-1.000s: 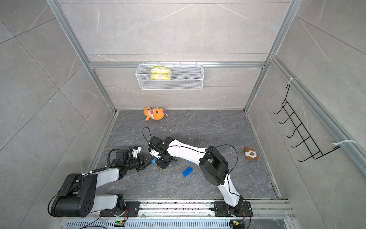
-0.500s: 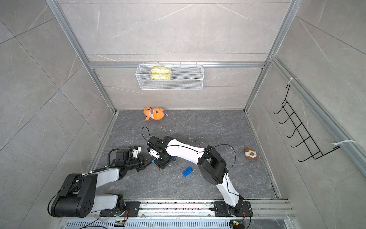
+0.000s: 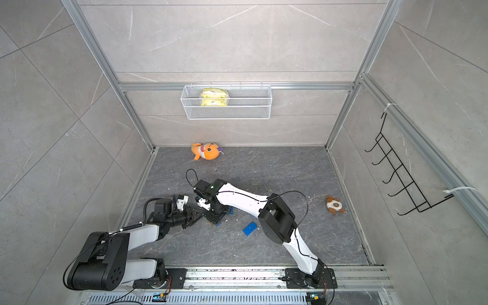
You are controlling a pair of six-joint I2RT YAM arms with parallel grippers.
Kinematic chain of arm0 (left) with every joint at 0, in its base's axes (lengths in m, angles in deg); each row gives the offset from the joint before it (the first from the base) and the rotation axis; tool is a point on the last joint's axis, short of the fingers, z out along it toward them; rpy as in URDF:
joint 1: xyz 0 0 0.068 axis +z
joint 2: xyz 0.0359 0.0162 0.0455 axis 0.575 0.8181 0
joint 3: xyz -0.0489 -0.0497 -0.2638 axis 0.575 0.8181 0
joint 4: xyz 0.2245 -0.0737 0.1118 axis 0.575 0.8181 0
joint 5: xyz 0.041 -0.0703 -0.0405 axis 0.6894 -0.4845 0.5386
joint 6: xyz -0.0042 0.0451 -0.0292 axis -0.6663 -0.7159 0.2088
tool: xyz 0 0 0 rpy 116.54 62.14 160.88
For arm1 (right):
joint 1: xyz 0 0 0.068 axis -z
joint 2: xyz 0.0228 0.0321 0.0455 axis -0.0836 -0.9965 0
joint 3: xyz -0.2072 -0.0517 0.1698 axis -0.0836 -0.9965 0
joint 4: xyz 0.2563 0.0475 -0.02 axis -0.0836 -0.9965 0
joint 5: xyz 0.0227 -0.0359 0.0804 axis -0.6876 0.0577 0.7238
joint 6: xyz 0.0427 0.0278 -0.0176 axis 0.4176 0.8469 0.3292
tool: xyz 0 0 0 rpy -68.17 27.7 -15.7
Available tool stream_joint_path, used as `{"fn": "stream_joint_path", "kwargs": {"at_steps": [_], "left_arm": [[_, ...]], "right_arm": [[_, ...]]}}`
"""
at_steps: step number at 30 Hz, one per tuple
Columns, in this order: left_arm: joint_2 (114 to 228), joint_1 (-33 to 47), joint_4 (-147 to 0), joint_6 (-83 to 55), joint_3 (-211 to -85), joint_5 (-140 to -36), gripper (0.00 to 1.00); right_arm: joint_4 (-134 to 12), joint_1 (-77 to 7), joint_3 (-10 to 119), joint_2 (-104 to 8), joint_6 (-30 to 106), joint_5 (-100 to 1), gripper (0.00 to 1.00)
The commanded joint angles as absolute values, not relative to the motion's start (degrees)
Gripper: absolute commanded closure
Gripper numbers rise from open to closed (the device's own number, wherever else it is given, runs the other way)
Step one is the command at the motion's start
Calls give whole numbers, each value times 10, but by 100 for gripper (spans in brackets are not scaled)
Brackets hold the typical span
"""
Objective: Assemble a heart with lego
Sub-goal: Assemble the lego brick with the lego brick.
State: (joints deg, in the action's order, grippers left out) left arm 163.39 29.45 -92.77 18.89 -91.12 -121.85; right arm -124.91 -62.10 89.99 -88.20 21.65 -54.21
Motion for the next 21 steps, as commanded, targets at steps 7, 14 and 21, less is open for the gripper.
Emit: {"fn": "stream_joint_path", "kwargs": {"at_steps": [7,14,21], "left_arm": [[1624,291,-937,188,-895,-1221,61],[1616,291,-934,187,-889,-1221,62],[1612,291,-922,180,-892,-1217,61]], "right_arm": [[-1297,-619,939,-972,232,-530,78],[-1264,-619,926,-953,241,-517,74],[-1269,-620,928,-895,244,-543,62]]}}
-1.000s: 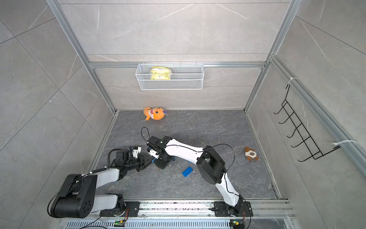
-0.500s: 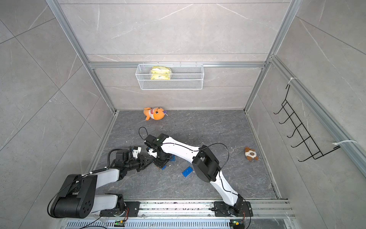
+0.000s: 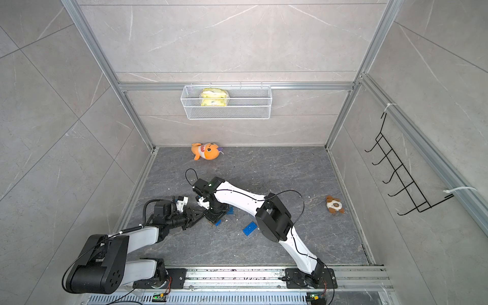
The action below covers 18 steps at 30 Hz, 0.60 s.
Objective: Assemble a heart with lego
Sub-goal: Assemble the lego brick with the lego brick.
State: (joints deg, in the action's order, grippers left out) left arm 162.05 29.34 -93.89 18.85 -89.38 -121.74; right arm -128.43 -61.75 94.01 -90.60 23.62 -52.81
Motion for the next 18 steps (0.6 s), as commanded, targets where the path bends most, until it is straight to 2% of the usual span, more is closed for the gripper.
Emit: {"fn": "stream_joint_path", "kwargs": {"at_steps": [1,13,18], "left_arm": [[1612,291,-921,180,-893,-1218,61],[1598,291,-902,178,-900,-1215,62],[1591,291,-895,178,-906,-1215,61]], "right_arm": [[-1271,-619,929,-891,244,-548,61],[-1246,-617,894,-804,257,-574,50],[-1214,-570,809,-733,279,-589,50]]}}
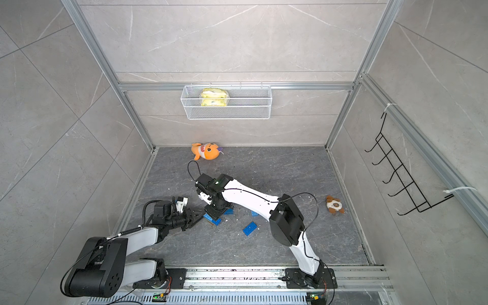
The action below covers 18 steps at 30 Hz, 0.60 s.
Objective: Assemble a heart with lego
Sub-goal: Assemble the lego brick with the lego brick, then pick up the lego brick from the center of the board.
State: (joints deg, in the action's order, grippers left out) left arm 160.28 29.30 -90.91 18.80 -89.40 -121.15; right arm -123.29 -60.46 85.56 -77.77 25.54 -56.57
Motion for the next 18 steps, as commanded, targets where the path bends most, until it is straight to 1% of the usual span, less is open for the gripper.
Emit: {"fn": "stream_joint_path", "kwargs": {"at_steps": [1,6,9,12,16,18], "left_arm": [[1591,291,-894,178,-908,-1215,61],[1595,291,-894,176,-911,-1215,61],[1596,291,-894,177,-913,-1217,61],[1596,291,-894,177,-916,-1218,61],[1595,291,-893,179,-920,-1219,61],[1593,291,-892,180,-919,-1218,61]], "right_arm": [[-1200,-553,778,-716,286,-589,49],[-1124,-458,628,-656,322,-594,48],[-1099,-420,577,-655,328,-603,47],[-1077,-405,557,-668,329,-597,47],[-1072,-401,563,-697,328,-605,46],[-1069,-401,565,-707,328,-601,48]]}}
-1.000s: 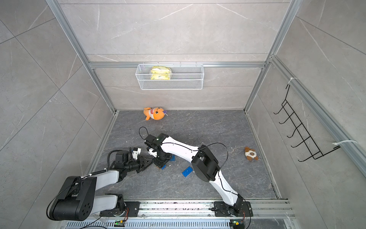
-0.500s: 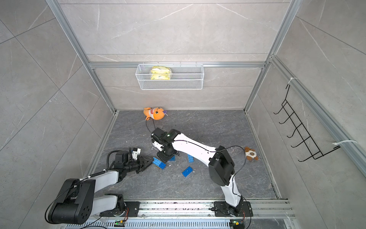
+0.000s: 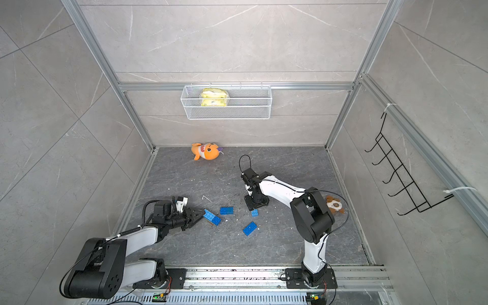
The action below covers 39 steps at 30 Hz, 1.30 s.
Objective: Assemble a heart with lego
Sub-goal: Pick up the lego brick from the center of the board, then assemble the lego brick with the lego brick.
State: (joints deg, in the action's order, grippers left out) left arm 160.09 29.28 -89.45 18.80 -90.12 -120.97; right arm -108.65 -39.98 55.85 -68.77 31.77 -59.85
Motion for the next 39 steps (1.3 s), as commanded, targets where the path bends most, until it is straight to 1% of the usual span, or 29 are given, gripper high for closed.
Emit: {"fn": "stream_joint_path", "kwargs": {"at_steps": [1,5,6,10,12,16,20,23,26,30,39], "left_arm": [[1592,291,-891,180,-919,-1218,61],[1589,291,-889,180,-919,-1218,61],[1589,291,-889,180,-920,-1218,61],[1591,291,-888,179,-922,-1218,61],[1592,291,-888,179,-923,-1218,61],[1593,291,-888,179,-924,-1218,62],[1593,291,-888,180,-925,-1217,62],[1591,291,-888,181,-925,-1217,61],[1591,291,-888,181,-924,-1216,61],[1592,291,-888,180,-921,-1218,61],[1593,291,-892,179,-919,-1215,62]], "right_arm": [[-1068,-401,566,-712,328,-598,49],[-1069,-401,564,-726,327,-595,51],[-1066,-400,560,-726,327,-597,53],[-1059,-401,554,-719,328,-597,64],[-1060,-401,555,-711,325,-597,71],[-1064,-411,564,-676,292,-576,76],[-1102,-453,608,-649,254,-556,79],[-1132,-502,658,-651,231,-523,79],[-1169,-542,718,-676,217,-495,79],[-1201,-569,783,-718,212,-485,79],[-1275,-597,902,-821,215,-499,79]]}}
